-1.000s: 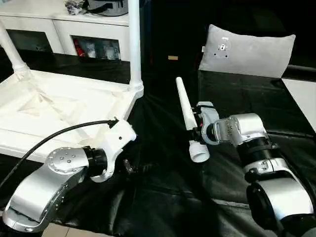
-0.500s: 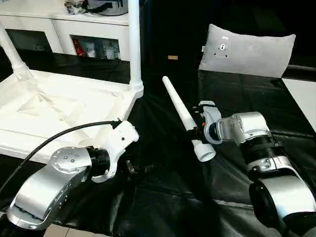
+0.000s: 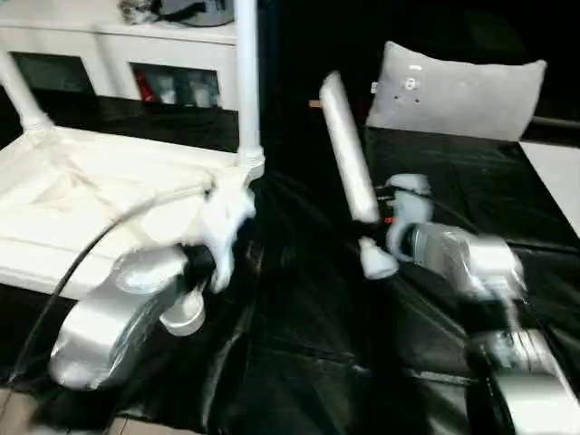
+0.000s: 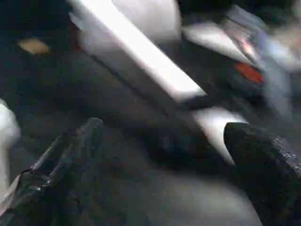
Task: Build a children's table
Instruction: Pick table leg
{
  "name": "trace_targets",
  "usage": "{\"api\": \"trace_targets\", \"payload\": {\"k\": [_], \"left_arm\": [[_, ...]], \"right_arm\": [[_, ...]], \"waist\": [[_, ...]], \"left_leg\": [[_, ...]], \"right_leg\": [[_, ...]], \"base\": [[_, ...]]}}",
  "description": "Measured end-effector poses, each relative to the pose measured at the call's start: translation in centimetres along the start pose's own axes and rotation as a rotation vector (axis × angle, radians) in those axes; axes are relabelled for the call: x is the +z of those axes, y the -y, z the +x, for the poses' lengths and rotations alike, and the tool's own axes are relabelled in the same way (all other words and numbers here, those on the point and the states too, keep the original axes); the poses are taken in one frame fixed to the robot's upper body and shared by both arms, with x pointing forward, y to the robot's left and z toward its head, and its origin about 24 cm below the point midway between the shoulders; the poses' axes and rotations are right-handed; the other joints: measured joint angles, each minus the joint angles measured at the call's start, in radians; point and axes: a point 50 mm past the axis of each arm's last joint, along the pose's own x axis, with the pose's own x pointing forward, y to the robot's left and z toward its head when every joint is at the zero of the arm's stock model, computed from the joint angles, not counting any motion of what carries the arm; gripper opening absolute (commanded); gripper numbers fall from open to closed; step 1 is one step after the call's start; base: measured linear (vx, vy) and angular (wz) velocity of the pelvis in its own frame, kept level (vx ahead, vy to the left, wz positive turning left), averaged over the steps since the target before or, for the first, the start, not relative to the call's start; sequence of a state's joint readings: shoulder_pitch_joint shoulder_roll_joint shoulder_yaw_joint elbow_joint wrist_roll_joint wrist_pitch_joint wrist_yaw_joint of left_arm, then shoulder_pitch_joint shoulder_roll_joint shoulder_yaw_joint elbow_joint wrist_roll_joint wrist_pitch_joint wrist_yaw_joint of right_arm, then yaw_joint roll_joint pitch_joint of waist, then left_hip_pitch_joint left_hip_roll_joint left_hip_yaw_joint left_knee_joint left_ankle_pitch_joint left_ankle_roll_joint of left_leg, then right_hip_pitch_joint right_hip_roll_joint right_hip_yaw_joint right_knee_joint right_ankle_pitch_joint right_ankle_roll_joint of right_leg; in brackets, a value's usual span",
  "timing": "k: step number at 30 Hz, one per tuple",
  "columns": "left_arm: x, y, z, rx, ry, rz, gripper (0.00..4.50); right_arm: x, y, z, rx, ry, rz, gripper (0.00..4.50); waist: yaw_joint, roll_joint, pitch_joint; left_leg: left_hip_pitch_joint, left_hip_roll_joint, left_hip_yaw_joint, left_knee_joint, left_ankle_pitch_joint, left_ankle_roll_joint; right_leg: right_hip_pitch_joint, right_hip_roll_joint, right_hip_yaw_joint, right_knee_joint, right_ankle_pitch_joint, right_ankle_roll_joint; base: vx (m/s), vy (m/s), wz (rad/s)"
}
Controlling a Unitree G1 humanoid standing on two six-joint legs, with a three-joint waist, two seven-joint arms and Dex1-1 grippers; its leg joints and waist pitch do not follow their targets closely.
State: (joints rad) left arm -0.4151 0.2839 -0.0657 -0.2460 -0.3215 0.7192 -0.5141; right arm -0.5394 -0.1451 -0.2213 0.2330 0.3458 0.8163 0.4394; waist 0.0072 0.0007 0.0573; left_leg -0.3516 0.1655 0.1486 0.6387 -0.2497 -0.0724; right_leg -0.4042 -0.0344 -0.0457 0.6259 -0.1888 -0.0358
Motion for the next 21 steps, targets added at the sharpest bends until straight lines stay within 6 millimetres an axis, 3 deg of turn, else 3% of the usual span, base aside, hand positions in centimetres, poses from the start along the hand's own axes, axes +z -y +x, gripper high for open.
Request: {"api": "trace_targets", "payload": {"k": [4,9,14,21], "left_arm": [[1.5,0.0,1.0,-0.002,0.082,-0.061,4.50],[2.8,-0.1,2.4,-0.068,0.169,-0.267,4.50],[6.4,1.7,3.6,-0.251,0.310,-0.368,4.50],[7.1,2.1,4.2,-0.310,0.320,-0.424,4.50]], "right_arm": [[1.6,-1.2,-1.2,0.144,0.159,0.042,1.89],[1.8,-2.4,-3.4,0.350,0.318,0.131,1.89],[2.0,-4.3,-4.3,0.503,0.348,0.105,1.89],[1.6,-5.6,-4.6,0.576,0.335,0.086,1.89]], "waist": [[-0.004,0.003,0.000],[0.009,0.005,0.001],[0.023,0.005,0.001],[0.028,0.005,0.001]], "left_leg": [[0.001,0.000,0.000,-0.003,0.001,0.002],[-0.001,0.001,0.000,-0.005,0.005,0.007],[-0.002,0.001,0.000,-0.006,0.004,0.009],[-0.003,0.001,0.000,-0.007,0.004,0.009]], "right_leg": [[0.000,0.000,0.000,-0.002,0.001,0.000],[0.000,0.000,-0.002,-0.006,0.001,0.000],[0.000,0.000,-0.002,-0.011,0.002,-0.001],[0.001,0.000,-0.004,-0.014,0.002,-0.001]], "base": [[0.000,0.000,0.00],[0.000,0.000,0.00],[0.000,0.000,0.00],[0.000,0.000,0.00]]}}
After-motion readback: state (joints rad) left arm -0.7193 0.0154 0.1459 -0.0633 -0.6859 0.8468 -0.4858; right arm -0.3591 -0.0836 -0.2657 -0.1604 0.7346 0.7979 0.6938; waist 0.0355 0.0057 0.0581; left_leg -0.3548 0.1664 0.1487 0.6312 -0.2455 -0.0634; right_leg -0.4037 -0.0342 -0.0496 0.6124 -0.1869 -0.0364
